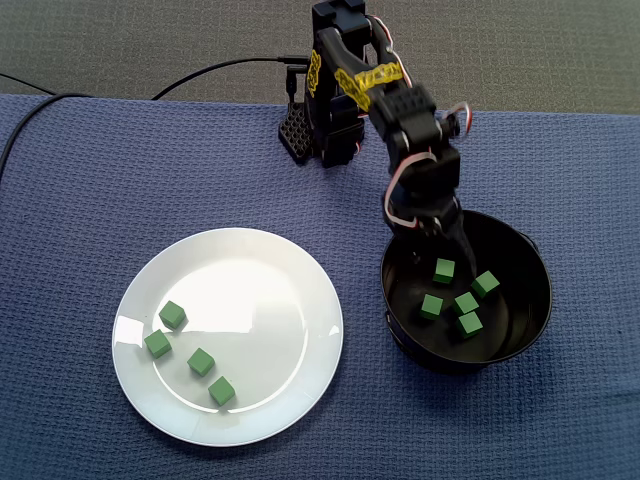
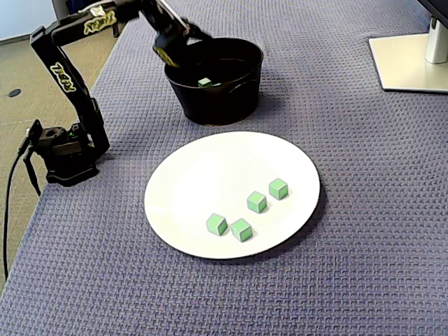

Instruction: Pick up the items on the white plate and put them in the black container.

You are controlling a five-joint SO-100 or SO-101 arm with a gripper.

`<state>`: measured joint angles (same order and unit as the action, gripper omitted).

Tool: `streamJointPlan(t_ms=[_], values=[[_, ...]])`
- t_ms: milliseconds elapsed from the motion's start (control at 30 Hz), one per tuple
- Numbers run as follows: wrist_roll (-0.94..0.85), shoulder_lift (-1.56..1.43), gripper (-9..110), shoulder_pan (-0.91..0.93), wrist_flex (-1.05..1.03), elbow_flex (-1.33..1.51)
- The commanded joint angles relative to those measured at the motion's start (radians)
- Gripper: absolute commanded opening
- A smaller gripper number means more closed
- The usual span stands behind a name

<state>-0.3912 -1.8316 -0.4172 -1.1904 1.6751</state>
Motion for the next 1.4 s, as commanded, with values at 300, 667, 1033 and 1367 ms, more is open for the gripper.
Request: streamJointPlan(t_ms=[300, 667, 1033, 1367], values=[[0.281, 0.066, 31, 0.807, -0.319, -0.549], [0.551, 0.591, 33, 0.822, -0.324, -0.799], [0.637, 1.017, 32, 0.730, -0.298, -1.150], [0.627, 1.345, 30, 0.749, -0.310, -1.526]])
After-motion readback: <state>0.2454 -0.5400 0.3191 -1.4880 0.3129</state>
